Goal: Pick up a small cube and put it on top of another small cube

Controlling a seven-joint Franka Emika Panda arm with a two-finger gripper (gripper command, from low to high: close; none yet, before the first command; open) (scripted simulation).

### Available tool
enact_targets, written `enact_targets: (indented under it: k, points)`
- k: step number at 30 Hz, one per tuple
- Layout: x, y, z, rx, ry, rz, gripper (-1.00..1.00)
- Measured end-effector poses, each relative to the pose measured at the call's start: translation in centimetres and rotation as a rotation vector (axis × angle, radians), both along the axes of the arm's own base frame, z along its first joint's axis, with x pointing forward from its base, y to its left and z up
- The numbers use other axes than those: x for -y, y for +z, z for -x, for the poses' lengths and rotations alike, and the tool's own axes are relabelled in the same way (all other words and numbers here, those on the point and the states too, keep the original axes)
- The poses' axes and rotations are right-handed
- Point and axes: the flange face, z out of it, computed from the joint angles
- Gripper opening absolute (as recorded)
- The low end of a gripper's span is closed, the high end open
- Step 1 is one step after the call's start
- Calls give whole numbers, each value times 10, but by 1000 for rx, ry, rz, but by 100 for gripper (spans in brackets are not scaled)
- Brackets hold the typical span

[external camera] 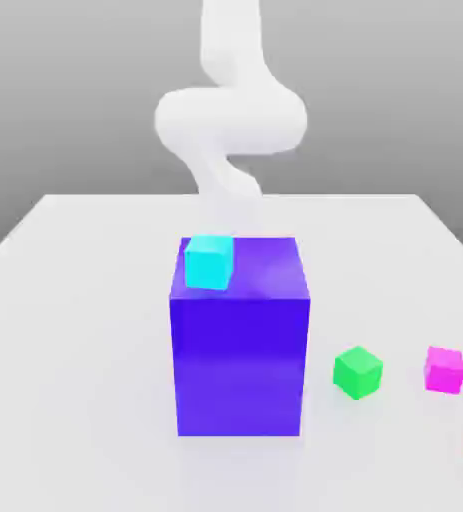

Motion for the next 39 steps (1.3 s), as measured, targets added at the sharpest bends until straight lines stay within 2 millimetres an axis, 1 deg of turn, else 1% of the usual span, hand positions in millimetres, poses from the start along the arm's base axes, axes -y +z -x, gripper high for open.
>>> enact_targets:
  k: [2,5,8,11,13,15,17,18,20,22,23,24,28,29,34,35,36,37,39]
  points:
    - [-31,-40,-22,-62,101,30,0]
    - [-79,-101,-42,-148,247,79,0]
    - [-128,-163,-47,-228,393,131,0]
    - [-175,-227,-39,-305,540,190,0]
    - [-204,-269,-26,-355,638,232,0]
    - [-229,-311,-8,-403,736,276,0]
    - [-253,-352,16,-449,838,324,0]
    - [-268,-372,34,-470,903,352,0]
    - [-284,-411,64,-514,1005,405,0]
    - [-290,-449,91,-560,1090,454,0]
    - [-291,-464,100,-576,1118,471,0]
    - [-292,-478,104,-584,1132,479,0]
    - [-292,-523,109,-591,1146,486,0]
    - [-292,-533,109,-592,1146,486,-100]
    - [-292,-533,109,-592,1146,486,-100]
    - [-292,-538,110,-592,1146,487,-100]
    - [-292,-535,109,-592,1146,487,-100]
    - [-292,-528,109,-592,1146,487,-100]
    - [-293,-509,109,-592,1146,488,-100]
